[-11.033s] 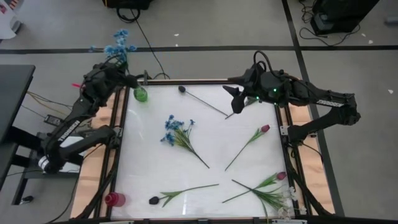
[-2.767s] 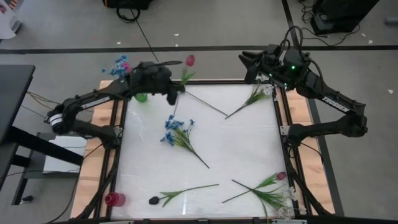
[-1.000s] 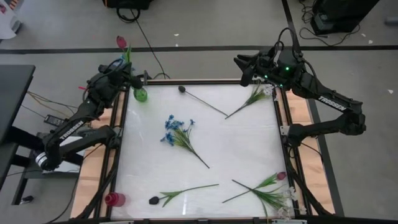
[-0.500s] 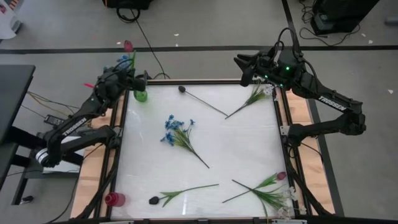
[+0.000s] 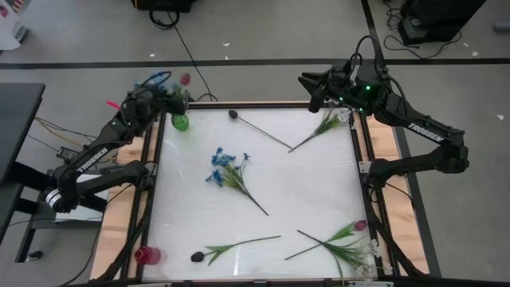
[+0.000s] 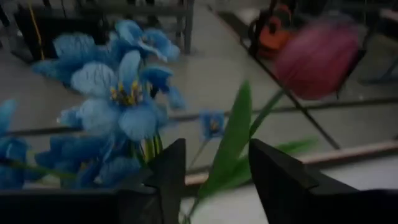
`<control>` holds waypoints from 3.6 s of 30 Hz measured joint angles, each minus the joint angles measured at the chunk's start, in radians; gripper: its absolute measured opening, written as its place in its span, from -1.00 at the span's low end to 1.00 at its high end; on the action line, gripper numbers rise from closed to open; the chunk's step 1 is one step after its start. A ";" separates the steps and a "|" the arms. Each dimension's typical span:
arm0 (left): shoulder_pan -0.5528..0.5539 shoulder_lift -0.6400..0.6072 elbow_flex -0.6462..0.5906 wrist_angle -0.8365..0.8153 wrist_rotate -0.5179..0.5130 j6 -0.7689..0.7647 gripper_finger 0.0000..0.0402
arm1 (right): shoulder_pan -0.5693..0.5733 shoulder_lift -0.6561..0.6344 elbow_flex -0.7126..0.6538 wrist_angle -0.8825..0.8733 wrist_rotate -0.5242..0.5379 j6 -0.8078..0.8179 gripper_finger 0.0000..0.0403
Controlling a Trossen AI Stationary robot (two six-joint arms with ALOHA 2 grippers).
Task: Sort flowers into vase by color
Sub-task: Put the top red tulip into the green vase, then put the red tulip into the green vase
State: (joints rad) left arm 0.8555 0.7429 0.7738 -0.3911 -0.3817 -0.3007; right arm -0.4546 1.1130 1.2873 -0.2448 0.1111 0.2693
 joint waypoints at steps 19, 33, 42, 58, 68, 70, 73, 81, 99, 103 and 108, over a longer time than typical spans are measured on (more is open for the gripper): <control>-0.090 0.019 0.410 -0.453 0.142 -0.119 -0.01 | -0.050 -0.001 -0.019 -0.574 -0.125 0.348 -0.39; -0.485 0.358 0.364 -0.228 0.199 -0.175 -0.17 | 0.121 0.000 -0.200 -0.698 -0.204 0.385 -0.39; -0.666 0.454 0.364 -0.179 0.445 -0.139 -0.17 | 0.258 0.002 -0.365 -0.330 -0.297 0.272 -0.39; -0.906 0.471 0.364 -0.264 0.531 -0.061 -0.17 | 0.638 0.208 -0.440 0.190 0.045 0.600 -0.40; -1.038 0.531 0.364 -0.262 0.450 -0.175 -0.17 | 0.923 0.411 -0.370 -0.011 0.015 1.600 -0.40; -1.055 0.555 0.364 -0.257 0.435 -0.176 -0.17 | 0.994 0.427 -0.370 -0.057 0.023 1.761 -0.40; -1.074 0.596 0.364 -0.234 0.428 -0.186 -0.17 | 1.070 0.414 -0.370 -0.186 -0.007 1.968 -0.40; -1.141 0.680 0.364 -0.179 0.428 -0.231 -0.17 | 1.091 0.327 -0.370 -0.469 -0.204 1.993 -0.40; -1.207 0.691 0.364 -0.180 0.428 -0.263 -0.17 | 1.178 0.465 -0.371 -0.578 -0.422 2.085 -0.40; -1.207 0.691 0.364 -0.181 0.428 -0.264 -0.17 | 1.179 0.506 -0.371 -0.510 -0.442 2.093 -0.40; -1.207 0.691 0.364 -0.181 0.428 -0.267 -0.17 | 1.179 0.556 -0.370 -0.468 -0.430 2.094 -0.40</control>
State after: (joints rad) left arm -0.3511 1.4338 1.1374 -0.5724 0.0460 -0.5673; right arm 0.7242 1.6687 0.9169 -0.7131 -0.3188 2.3634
